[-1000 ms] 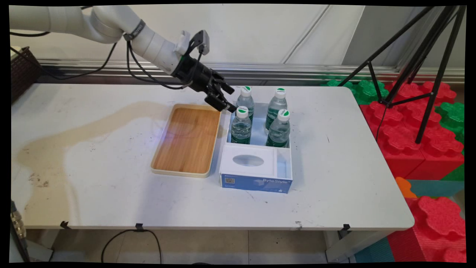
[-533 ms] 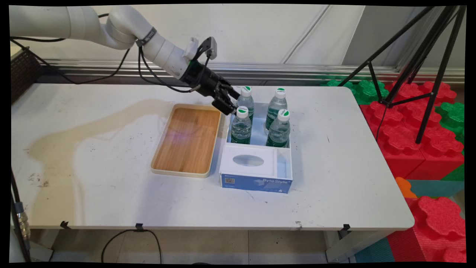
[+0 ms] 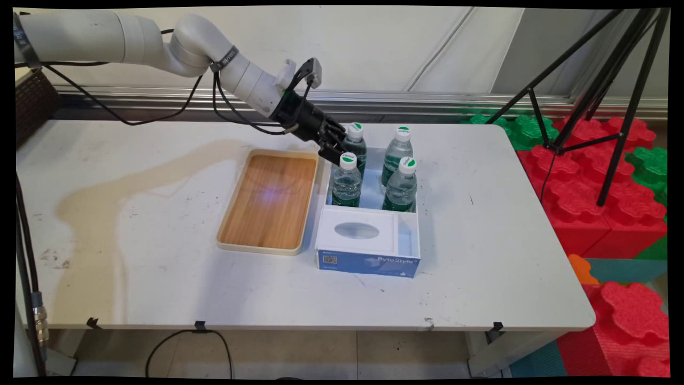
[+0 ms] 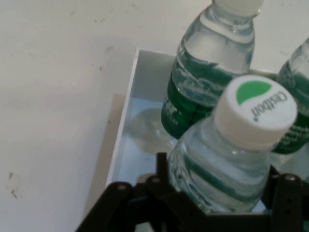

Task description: Place the picked object on the tray

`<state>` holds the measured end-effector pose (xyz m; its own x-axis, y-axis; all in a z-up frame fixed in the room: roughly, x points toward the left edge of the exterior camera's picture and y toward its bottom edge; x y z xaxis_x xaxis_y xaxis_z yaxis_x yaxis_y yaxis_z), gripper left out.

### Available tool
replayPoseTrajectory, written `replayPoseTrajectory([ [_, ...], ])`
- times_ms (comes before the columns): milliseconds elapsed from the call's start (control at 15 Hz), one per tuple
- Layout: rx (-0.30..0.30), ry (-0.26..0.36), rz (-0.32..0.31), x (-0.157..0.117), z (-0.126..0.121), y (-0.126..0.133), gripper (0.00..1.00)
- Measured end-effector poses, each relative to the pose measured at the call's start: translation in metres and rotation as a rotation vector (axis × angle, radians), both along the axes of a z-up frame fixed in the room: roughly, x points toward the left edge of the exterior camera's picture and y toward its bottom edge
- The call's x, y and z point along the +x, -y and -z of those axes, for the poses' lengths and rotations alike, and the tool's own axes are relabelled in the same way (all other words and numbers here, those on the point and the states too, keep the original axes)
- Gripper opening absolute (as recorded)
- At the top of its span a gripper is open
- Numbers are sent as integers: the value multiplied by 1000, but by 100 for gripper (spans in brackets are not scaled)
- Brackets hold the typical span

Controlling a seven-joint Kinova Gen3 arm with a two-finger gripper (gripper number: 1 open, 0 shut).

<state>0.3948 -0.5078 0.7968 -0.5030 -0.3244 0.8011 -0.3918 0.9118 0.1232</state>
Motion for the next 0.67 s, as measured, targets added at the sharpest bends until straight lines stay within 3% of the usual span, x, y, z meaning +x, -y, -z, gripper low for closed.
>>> replayPoseTrajectory([
  [467,6,-22,12,4,-11,2,0],
  [667,-7,-57,4,15,-45,-3,0],
])
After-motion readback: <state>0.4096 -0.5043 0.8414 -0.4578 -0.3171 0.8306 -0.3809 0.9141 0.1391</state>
